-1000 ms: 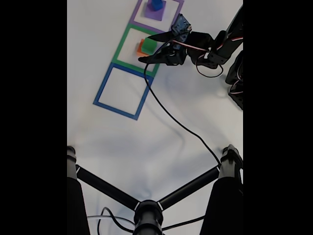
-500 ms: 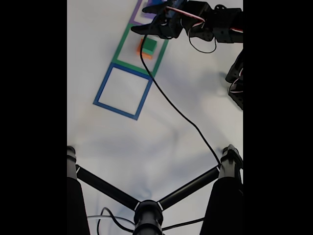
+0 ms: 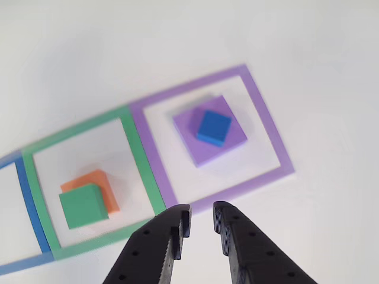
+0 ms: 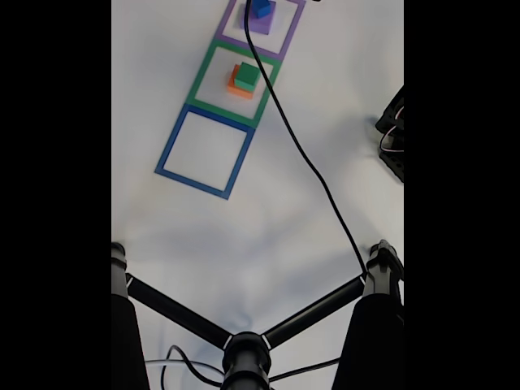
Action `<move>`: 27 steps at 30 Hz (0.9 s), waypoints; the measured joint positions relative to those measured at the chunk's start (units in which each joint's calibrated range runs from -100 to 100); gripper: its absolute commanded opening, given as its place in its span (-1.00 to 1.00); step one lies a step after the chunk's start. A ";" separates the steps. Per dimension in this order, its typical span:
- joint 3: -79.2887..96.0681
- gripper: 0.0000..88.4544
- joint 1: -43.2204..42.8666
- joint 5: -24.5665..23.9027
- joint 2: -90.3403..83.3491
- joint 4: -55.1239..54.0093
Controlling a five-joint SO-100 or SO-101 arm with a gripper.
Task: Tower of hanoi
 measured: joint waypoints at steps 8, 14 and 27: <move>9.89 -0.67 3.21 0.00 -0.92 -7.76; 30.80 -0.57 4.57 0.00 0.00 -35.54; 46.88 -0.34 6.03 0.00 15.70 -78.99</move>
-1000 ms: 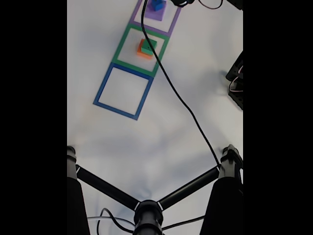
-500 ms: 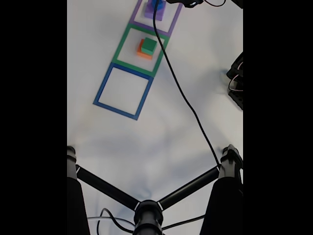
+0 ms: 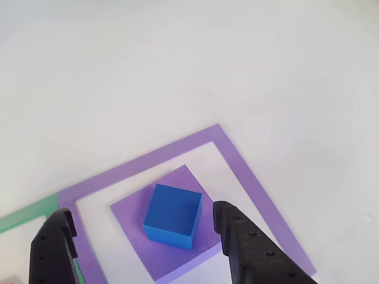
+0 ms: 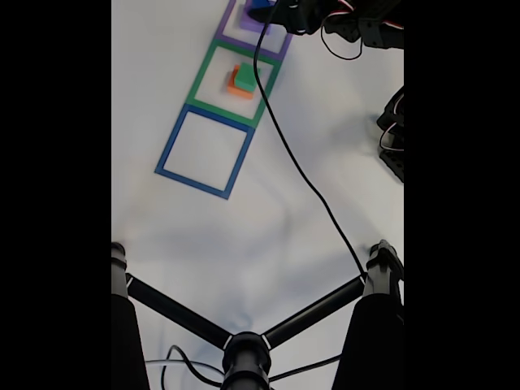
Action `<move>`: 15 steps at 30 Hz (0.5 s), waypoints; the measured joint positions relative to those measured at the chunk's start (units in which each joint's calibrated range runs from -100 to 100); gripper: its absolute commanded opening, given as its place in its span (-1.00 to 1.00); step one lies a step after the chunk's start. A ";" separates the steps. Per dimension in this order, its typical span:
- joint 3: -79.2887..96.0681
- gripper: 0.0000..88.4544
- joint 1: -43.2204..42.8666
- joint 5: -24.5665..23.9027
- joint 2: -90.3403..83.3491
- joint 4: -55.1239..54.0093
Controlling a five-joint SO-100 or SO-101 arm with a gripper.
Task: Tower of hanoi
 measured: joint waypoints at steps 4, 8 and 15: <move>0.00 -0.35 0.00 0.00 5.88 -6.73; 0.00 -0.37 0.00 0.00 10.16 -11.00; -0.09 -0.42 0.00 0.00 15.45 -14.72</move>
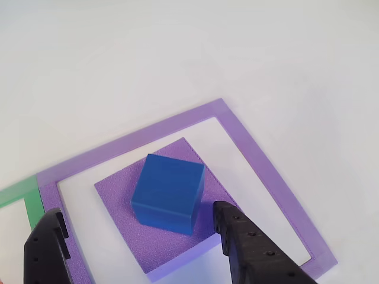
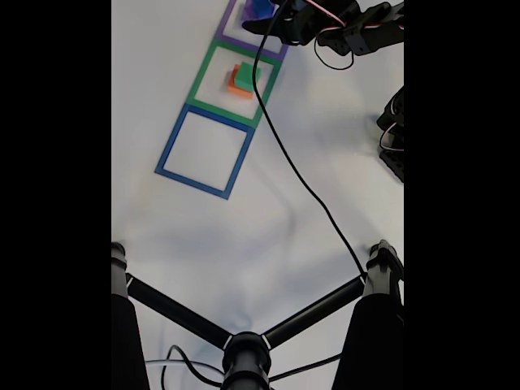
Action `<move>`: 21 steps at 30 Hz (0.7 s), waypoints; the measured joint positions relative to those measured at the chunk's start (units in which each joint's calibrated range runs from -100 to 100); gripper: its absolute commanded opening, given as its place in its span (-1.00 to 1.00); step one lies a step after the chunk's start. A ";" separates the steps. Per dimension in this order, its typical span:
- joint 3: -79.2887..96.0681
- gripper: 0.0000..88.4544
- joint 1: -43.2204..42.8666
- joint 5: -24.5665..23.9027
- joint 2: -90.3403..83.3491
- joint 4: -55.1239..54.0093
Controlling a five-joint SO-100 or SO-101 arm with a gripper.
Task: Tower of hanoi
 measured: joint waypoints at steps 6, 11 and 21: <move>-0.43 -0.45 0.00 0.00 1.43 -0.40; -1.81 -0.46 0.00 0.00 1.76 -0.40; -4.47 -0.57 0.00 0.00 3.19 -0.40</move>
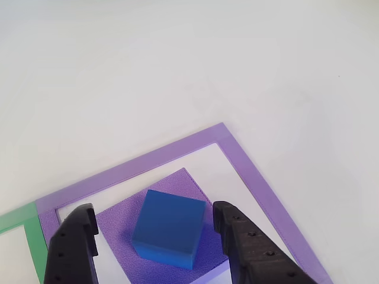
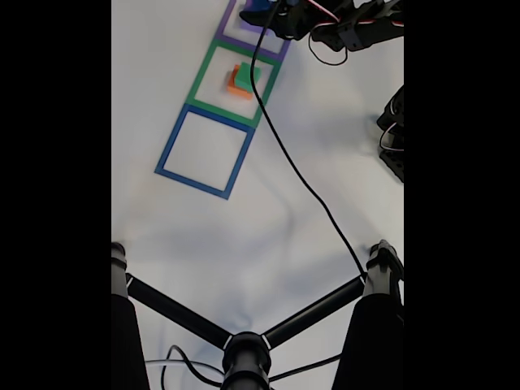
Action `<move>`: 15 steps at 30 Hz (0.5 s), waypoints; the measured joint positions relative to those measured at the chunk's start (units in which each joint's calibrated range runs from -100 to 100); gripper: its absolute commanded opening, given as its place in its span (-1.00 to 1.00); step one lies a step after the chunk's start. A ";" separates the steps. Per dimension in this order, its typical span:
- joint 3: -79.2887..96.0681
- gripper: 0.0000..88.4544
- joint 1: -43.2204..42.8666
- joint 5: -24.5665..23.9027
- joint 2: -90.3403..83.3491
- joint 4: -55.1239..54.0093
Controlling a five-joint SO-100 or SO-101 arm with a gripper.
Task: Tower of hanoi
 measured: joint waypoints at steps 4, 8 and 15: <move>0.00 -0.62 0.00 0.00 0.00 0.00; 0.00 -0.76 0.00 0.00 0.00 0.00; 0.00 -0.91 0.00 0.00 0.00 0.00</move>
